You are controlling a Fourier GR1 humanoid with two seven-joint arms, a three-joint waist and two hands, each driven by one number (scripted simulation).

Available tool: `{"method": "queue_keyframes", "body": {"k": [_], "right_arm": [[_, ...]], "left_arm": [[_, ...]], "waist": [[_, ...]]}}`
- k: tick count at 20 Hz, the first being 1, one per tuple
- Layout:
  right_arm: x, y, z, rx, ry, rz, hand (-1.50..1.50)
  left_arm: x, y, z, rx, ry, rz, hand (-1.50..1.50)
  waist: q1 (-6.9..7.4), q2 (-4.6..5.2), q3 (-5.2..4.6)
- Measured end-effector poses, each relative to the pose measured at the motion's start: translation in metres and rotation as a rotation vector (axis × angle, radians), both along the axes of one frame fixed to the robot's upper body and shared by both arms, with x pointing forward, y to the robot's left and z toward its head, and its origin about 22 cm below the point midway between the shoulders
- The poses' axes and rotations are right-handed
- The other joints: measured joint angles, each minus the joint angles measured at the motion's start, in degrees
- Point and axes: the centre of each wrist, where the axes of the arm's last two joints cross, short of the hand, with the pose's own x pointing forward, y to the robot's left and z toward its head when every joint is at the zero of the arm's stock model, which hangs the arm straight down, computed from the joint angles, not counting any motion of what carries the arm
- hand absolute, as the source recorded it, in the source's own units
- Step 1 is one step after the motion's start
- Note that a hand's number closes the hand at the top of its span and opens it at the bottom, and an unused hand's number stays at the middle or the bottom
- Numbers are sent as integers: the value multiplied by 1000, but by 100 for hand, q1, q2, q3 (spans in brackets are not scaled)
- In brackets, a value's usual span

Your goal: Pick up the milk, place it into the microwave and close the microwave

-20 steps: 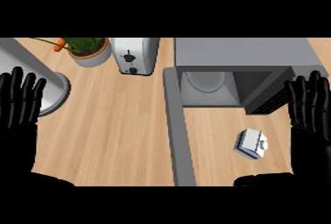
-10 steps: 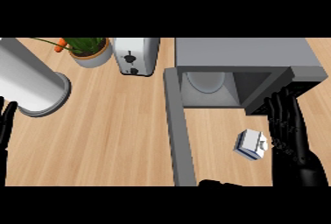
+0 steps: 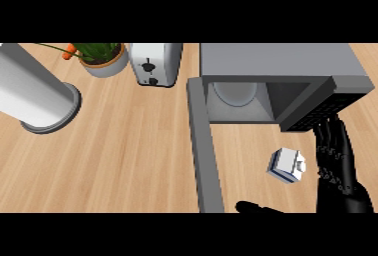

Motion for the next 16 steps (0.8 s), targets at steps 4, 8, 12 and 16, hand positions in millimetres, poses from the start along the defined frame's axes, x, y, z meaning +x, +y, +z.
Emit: {"method": "queue_keyframes", "body": {"k": [4, 8, 12, 16], "right_arm": [[0, 0, -15, 5, 28, -15, -150], [9, -9, -30, 12, 55, -20, -150], [11, -15, -51, 35, 75, -51, -150], [13, -33, -79, 43, 103, -90, -150]], "left_arm": [[-16, 6, 5, 1, 9, -1, -150], [-19, 9, 3, 0, 17, 1, -150], [-28, 14, -3, 1, 21, 5, -150], [-35, 19, -4, 10, 46, 19, -150]], "waist": [[2, 1, 1], [1, 4, 1], [4, 3, 2], [9, 3, 3]]}}
